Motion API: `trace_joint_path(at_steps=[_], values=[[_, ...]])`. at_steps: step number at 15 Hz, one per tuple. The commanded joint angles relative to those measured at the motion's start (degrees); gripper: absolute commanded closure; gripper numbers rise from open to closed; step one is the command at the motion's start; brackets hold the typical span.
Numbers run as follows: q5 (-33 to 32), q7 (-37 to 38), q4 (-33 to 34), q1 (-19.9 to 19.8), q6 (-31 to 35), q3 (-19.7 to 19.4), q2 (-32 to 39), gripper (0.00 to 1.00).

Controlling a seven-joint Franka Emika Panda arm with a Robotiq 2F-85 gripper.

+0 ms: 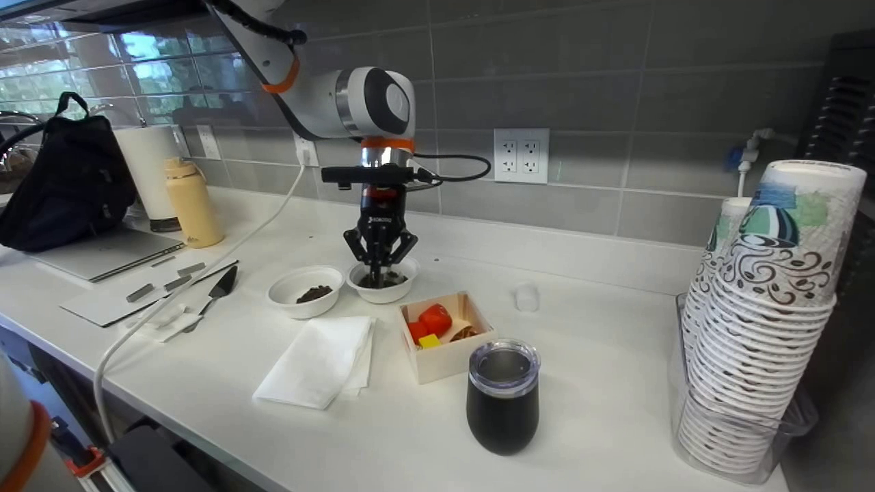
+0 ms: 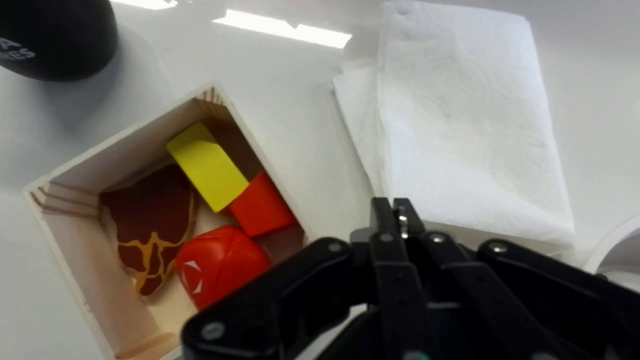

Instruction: Use the silver spoon to stir the contents in the white bowl on the right.

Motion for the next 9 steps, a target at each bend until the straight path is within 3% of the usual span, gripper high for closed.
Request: trace_joint_path(at_steps=[1,5,9], values=[[7.08,-5.03,1.29,-1.35,-3.26,1.23,-0.09,0.99],[11.6,-6.88,1.5,-1.34,-3.45,1.72,0.44,0.99],[8.14,-3.74,0.27,0.0,1.02,1.35,-0.54,0.99]])
